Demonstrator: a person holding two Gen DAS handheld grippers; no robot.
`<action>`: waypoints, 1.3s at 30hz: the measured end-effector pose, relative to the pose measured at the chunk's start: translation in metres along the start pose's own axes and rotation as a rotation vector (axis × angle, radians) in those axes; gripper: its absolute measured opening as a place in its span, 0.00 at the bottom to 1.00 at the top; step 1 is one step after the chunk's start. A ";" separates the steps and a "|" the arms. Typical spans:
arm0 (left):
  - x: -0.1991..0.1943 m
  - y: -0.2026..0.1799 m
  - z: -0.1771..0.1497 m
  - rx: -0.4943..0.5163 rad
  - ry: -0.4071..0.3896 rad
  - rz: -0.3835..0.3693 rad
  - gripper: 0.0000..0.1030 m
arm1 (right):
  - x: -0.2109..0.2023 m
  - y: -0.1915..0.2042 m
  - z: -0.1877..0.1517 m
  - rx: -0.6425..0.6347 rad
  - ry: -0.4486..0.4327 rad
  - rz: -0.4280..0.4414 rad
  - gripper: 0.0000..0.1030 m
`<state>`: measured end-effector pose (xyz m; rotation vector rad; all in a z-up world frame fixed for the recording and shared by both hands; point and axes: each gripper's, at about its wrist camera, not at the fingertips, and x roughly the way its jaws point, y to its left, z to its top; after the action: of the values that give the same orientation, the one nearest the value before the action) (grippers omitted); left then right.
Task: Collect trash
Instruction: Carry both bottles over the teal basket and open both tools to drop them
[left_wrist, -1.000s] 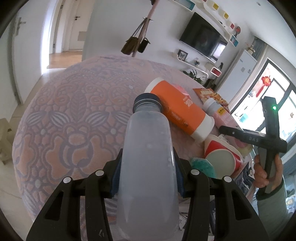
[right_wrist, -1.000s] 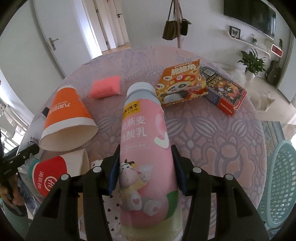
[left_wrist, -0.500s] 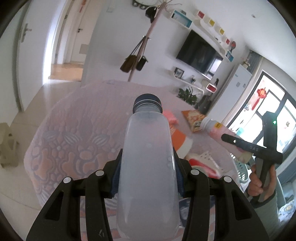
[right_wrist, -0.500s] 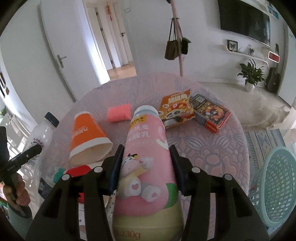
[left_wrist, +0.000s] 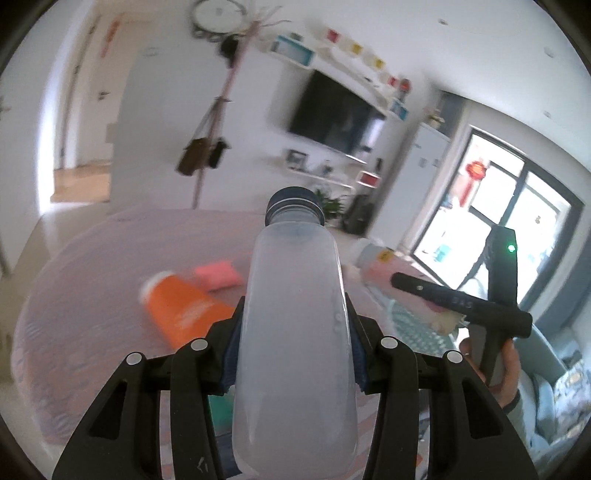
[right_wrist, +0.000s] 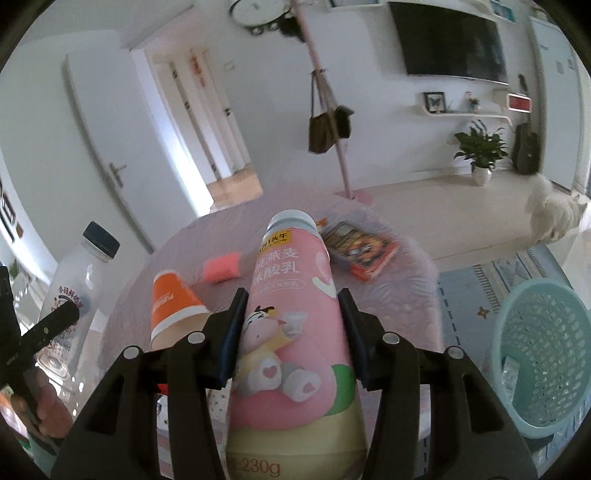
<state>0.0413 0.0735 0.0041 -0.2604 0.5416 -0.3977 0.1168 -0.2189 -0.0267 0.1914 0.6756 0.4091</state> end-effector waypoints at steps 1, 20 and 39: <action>0.008 -0.011 0.001 0.011 0.007 -0.021 0.44 | -0.007 -0.009 0.000 0.013 -0.015 -0.010 0.45; 0.162 -0.145 -0.022 0.138 0.196 -0.196 0.44 | -0.070 -0.194 -0.040 0.340 -0.135 -0.293 0.45; 0.319 -0.243 -0.077 0.181 0.452 -0.303 0.44 | -0.041 -0.312 -0.093 0.500 0.001 -0.479 0.49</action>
<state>0.1769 -0.2908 -0.1191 -0.0742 0.9075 -0.8058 0.1231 -0.5143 -0.1685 0.4889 0.7899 -0.2266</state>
